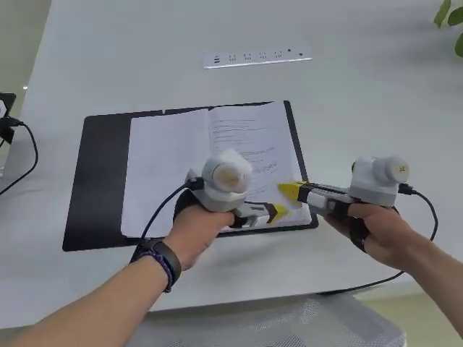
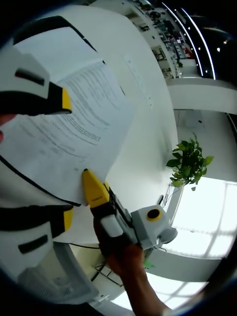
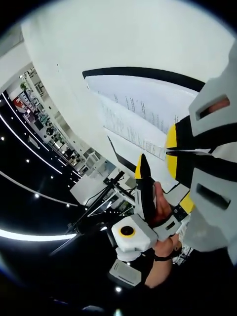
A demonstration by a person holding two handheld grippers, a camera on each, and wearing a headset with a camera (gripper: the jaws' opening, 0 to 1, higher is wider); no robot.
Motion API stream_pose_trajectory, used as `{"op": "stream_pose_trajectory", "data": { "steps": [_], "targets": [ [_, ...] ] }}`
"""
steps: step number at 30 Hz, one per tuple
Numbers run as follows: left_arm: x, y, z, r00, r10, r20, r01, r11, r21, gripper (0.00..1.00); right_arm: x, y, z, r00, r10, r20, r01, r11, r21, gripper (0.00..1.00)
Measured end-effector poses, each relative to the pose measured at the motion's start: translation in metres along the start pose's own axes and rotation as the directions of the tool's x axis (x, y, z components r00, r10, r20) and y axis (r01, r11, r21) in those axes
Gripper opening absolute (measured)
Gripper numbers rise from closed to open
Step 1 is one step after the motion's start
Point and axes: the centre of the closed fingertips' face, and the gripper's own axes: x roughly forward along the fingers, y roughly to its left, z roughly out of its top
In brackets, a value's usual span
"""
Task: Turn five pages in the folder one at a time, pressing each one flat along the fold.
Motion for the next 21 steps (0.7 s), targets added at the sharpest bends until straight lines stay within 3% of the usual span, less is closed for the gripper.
{"op": "stream_pose_trajectory", "data": {
  "steps": [5, 11, 21],
  "targets": [
    [-0.026, 0.004, 0.0, 0.9988, 0.042, 0.026, -0.042, 0.999, -0.009, 0.74, 0.005, 0.011, 0.008, 0.9998, 0.018, 0.011, -0.018, 1.0, -0.016, 0.0],
    [-0.051, 0.026, -0.01, 0.994, 0.104, 0.034, -0.102, 0.994, -0.036, 0.75, 0.011, 0.024, 0.015, 0.9991, 0.033, 0.028, -0.032, 0.999, -0.03, 0.0],
    [-0.109, 0.064, -0.022, 0.9719, 0.223, 0.075, -0.216, 0.972, -0.094, 0.76, 0.029, 0.049, 0.019, 0.9975, 0.066, 0.025, -0.064, 0.996, -0.07, 0.0]
  ]
}}
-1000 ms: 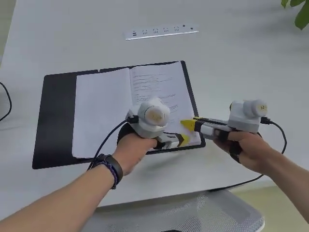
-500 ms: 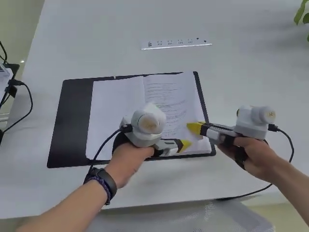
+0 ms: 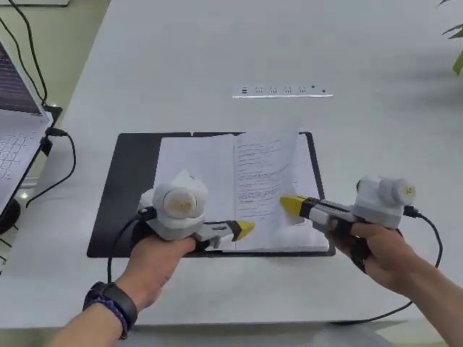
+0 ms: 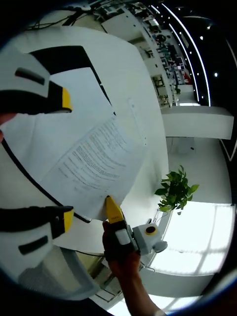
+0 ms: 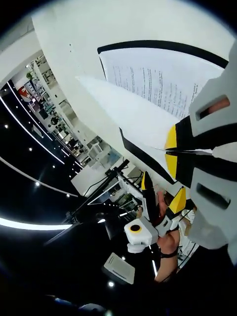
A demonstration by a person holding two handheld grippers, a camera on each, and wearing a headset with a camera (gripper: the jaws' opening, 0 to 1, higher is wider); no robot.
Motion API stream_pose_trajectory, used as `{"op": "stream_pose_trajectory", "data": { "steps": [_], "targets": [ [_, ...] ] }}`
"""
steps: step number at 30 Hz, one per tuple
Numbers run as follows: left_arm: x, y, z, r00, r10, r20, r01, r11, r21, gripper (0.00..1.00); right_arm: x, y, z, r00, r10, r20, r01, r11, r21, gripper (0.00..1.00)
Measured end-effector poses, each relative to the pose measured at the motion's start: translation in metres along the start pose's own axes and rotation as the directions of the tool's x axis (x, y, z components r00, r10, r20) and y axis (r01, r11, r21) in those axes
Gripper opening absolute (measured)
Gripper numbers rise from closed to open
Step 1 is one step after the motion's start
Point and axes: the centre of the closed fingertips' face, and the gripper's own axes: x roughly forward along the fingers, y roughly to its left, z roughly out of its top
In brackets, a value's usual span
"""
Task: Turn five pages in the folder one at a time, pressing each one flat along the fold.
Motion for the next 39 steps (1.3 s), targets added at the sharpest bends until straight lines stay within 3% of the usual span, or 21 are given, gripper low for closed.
{"op": "stream_pose_trajectory", "data": {
  "steps": [7, 17, 30, 39],
  "targets": [
    [-0.033, 0.029, -0.017, 0.9971, 0.075, 0.011, -0.074, 0.996, -0.051, 0.77, 0.024, 0.023, 0.006, 0.999, 0.045, -0.008, -0.045, 0.999, -0.03, 0.0],
    [-0.075, 0.062, -0.029, 0.9878, 0.152, 0.033, -0.149, 0.985, -0.085, 0.77, 0.056, 0.048, 0.004, 0.9951, 0.092, -0.035, -0.094, 0.994, -0.048, 0.0],
    [-0.115, 0.086, -0.057, 0.9758, 0.217, 0.028, -0.211, 0.968, -0.135, 0.78, 0.097, 0.076, -0.002, 0.985, 0.156, -0.074, -0.159, 0.986, -0.044, 0.0],
    [-0.128, 0.094, -0.069, 0.9711, 0.237, 0.03, -0.229, 0.961, -0.157, 0.77, 0.12, 0.086, -0.017, 0.9797, 0.174, -0.099, -0.177, 0.984, -0.019, 0.0]
  ]
}}
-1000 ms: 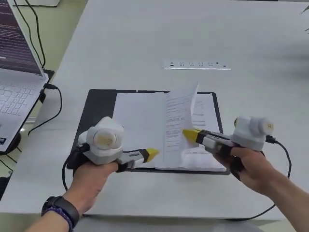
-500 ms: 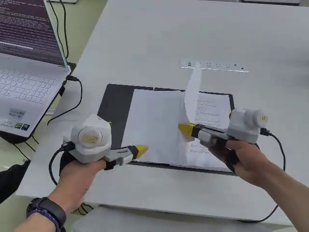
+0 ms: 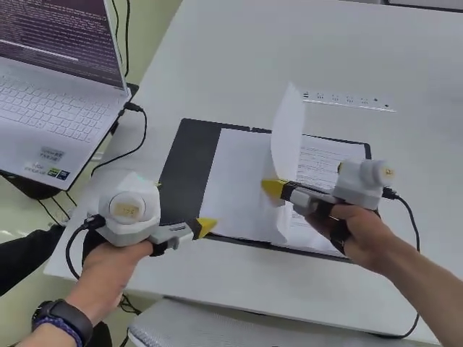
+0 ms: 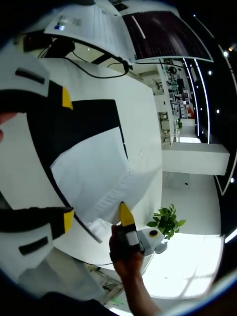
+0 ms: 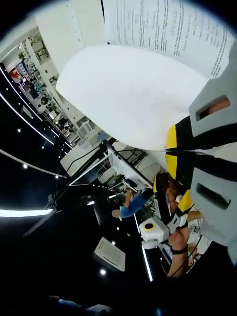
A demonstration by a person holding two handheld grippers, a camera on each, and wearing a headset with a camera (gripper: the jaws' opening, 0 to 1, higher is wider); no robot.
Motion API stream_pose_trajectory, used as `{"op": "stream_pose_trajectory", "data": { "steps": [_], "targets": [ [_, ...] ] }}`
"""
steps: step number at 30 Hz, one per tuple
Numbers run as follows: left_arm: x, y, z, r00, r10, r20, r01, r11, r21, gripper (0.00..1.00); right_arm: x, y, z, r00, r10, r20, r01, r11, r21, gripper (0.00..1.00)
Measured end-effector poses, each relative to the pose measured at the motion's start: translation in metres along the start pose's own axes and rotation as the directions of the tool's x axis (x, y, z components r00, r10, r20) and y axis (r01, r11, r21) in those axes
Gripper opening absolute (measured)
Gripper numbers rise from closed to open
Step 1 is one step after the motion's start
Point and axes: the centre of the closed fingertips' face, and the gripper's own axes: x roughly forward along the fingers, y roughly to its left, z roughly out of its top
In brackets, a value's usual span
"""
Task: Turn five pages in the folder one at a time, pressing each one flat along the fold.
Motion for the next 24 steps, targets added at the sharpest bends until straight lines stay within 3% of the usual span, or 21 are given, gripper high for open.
{"op": "stream_pose_trajectory", "data": {
  "steps": [7, 17, 24],
  "targets": [
    [-0.004, 0.003, -0.007, 1.0, 0.003, -0.001, -0.003, 1.0, -0.003, 0.78, 0.019, 0.002, -0.011, 0.9998, 0.007, -0.016, -0.006, 1.0, 0.026, 0.0],
    [-0.007, 0.013, -0.032, 0.9992, 0.025, -0.032, -0.025, 1.0, -0.011, 0.78, 0.043, -0.001, -0.024, 0.999, 0.001, -0.045, 0.001, 0.998, 0.056, 0.0],
    [-0.013, 0.012, -0.031, 0.9989, 0.04, -0.025, -0.041, 0.997, -0.065, 0.78, 0.053, -0.009, -0.037, 0.9973, -0.012, -0.072, 0.018, 0.996, 0.085, 0.0]
  ]
}}
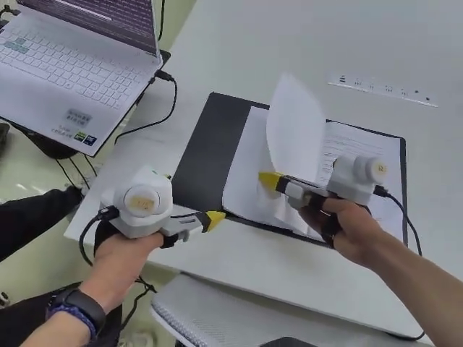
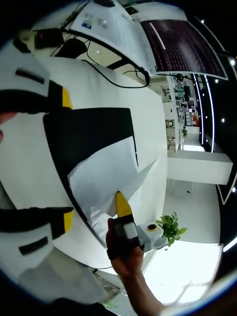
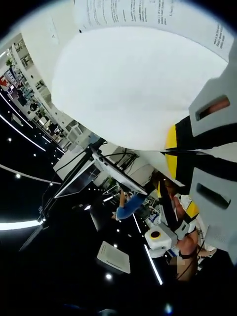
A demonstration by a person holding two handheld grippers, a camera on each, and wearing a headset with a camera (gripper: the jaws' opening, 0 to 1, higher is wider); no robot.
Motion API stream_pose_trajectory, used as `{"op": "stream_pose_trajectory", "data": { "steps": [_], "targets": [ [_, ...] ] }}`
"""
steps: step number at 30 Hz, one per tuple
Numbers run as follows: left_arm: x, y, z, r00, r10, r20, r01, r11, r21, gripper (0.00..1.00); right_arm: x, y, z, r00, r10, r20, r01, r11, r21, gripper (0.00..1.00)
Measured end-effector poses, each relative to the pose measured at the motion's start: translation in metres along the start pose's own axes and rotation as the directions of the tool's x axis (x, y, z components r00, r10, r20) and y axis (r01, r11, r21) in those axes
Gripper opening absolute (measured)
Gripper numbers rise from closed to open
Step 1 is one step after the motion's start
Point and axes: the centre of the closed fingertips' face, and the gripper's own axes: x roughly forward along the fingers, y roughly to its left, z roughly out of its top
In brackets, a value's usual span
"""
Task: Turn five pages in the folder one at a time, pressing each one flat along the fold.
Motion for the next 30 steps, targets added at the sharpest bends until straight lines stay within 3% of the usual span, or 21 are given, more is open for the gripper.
{"op": "stream_pose_trajectory", "data": {
  "steps": [2, 13, 19, 30],
  "targets": [
    [0.001, -0.001, 0.0, 1.0, -0.003, 0.005, 0.003, 1.0, -0.021, 0.78, 0.003, -0.003, -0.002, 1.0, -0.002, -0.005, 0.002, 1.0, 0.007, 0.0],
    [0.006, -0.004, -0.001, 0.9997, -0.023, -0.001, 0.023, 0.999, -0.023, 0.78, 0.028, -0.018, -0.021, 0.9981, -0.014, -0.059, 0.018, 0.998, 0.063, 0.0],
    [0.017, 0.001, -0.005, 0.9994, -0.034, -0.006, 0.034, 0.999, -0.018, 0.78, 0.033, -0.027, -0.029, 0.9963, -0.031, -0.08, 0.038, 0.995, 0.09, 0.0],
    [0.023, 0.001, 0.003, 0.999, -0.045, 0.0, 0.045, 0.999, -0.02, 0.78, 0.039, -0.039, -0.04, 0.9927, -0.063, -0.103, 0.076, 0.988, 0.133, 0.03]
  ]
}}
